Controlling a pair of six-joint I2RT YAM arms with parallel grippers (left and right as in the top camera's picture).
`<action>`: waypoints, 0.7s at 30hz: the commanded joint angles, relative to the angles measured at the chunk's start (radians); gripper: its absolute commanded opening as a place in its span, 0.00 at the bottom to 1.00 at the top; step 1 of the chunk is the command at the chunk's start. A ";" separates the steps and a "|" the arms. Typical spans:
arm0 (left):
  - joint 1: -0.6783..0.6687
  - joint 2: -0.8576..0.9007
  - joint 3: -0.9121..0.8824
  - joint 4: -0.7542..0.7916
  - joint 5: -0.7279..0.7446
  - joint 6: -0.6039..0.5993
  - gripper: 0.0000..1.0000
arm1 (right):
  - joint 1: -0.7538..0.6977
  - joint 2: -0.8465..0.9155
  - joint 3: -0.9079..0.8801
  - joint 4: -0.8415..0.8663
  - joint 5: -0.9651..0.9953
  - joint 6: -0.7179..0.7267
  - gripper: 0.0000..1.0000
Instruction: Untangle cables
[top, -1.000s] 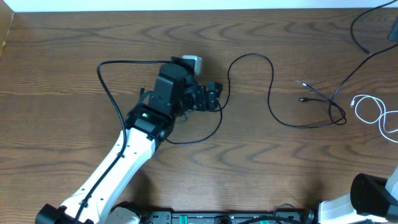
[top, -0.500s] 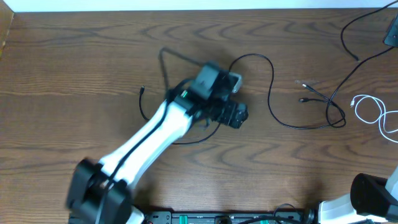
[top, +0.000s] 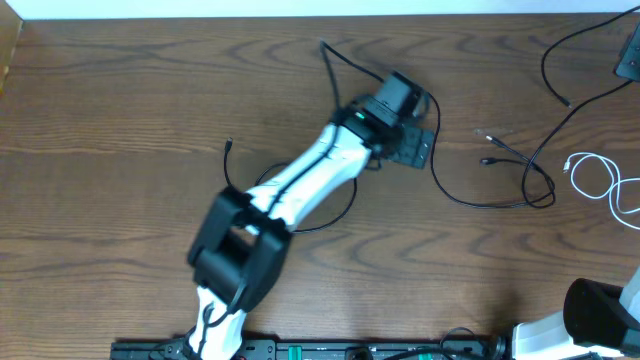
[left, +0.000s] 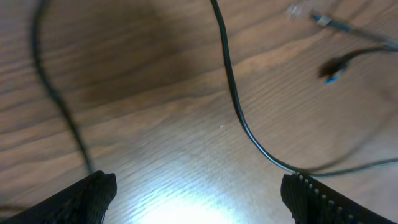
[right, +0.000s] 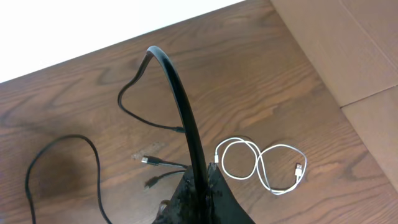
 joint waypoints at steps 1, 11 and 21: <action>-0.063 0.040 0.003 0.055 -0.123 0.009 0.90 | 0.002 0.006 -0.002 -0.010 0.001 0.014 0.01; -0.156 0.101 0.003 0.267 -0.193 0.005 0.90 | 0.002 0.006 -0.002 -0.037 0.001 0.022 0.01; -0.196 0.187 0.003 0.310 -0.371 0.005 0.89 | 0.002 0.006 -0.002 -0.064 0.001 0.023 0.01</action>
